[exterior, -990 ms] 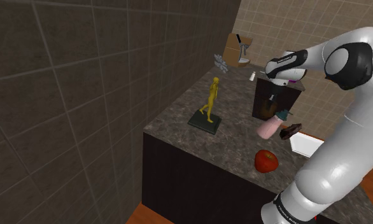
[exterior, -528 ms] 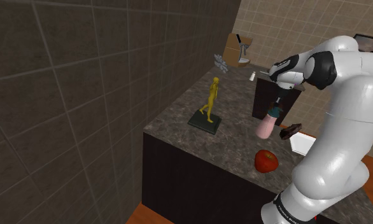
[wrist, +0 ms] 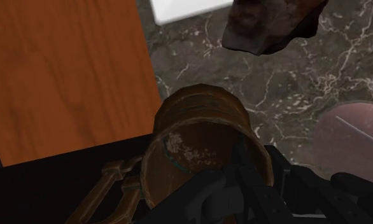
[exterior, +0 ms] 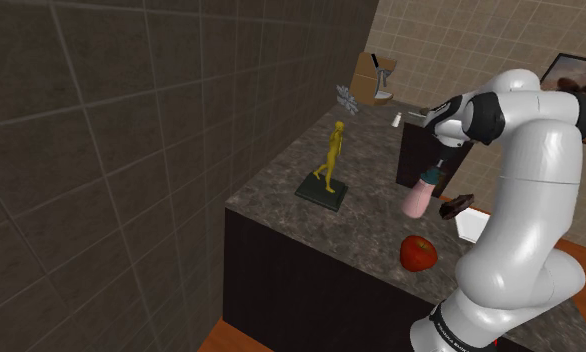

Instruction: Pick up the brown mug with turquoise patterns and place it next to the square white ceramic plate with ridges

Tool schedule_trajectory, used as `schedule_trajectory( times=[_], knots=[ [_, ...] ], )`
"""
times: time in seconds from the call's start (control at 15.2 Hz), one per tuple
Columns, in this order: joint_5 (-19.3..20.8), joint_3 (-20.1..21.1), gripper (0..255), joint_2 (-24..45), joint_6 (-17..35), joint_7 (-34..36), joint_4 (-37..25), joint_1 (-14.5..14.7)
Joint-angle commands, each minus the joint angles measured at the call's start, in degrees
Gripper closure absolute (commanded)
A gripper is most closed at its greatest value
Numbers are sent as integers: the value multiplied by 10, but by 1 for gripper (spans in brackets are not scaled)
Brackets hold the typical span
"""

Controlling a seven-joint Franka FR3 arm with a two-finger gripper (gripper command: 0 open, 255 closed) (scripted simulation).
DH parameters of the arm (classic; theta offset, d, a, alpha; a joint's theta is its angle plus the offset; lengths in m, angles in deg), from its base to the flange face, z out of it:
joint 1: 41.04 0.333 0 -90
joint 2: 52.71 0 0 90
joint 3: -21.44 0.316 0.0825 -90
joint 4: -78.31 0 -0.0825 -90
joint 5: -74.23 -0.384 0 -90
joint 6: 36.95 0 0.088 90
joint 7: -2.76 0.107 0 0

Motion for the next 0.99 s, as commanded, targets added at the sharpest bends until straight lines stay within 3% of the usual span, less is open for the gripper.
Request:
schedule_trajectory(
  times=[0.0, 0.59, 0.92],
  knots=[
    [-5, 3, 255, 8, 12, -3, 4, -3],
    [-28, 20, 255, 46, 62, -14, 20, -14],
    [-28, 20, 255, 46, 62, -14, 20, -14]
  ],
)
